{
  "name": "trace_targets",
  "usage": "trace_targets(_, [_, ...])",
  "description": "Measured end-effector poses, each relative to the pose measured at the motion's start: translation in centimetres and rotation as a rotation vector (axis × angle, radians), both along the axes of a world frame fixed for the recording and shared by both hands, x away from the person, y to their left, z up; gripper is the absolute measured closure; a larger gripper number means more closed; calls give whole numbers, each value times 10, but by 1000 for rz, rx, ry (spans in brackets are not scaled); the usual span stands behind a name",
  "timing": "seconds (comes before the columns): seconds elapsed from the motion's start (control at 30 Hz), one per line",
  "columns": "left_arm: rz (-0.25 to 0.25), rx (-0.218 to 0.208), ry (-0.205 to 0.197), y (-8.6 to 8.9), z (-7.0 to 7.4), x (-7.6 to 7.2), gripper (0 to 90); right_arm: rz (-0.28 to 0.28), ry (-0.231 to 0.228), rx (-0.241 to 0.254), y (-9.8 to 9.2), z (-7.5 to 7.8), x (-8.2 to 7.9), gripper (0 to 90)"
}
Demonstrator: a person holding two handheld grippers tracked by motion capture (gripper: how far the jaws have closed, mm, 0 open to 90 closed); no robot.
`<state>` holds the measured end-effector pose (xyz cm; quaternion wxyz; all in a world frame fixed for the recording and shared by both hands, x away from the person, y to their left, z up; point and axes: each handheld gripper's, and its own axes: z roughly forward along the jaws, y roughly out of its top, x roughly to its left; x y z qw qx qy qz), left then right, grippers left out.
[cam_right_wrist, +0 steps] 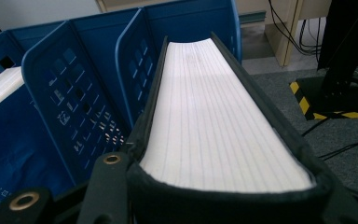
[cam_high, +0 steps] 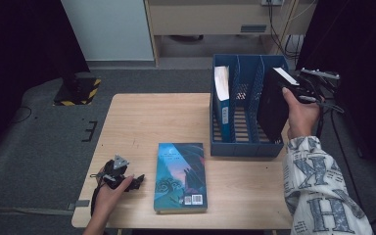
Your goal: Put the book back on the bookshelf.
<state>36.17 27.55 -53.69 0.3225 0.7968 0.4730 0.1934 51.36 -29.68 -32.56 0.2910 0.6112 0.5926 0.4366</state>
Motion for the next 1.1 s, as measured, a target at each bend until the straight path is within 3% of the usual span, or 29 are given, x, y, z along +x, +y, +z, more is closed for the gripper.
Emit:
trace_targets(0.43, [2, -8, -2, -1, 0, 2, 0, 29, 3, -44, 10, -10, 12, 531])
trace_targets(1.1, [-1, -3, -3, -1, 0, 2, 0, 12, 40, -29, 8, -33, 27, 531])
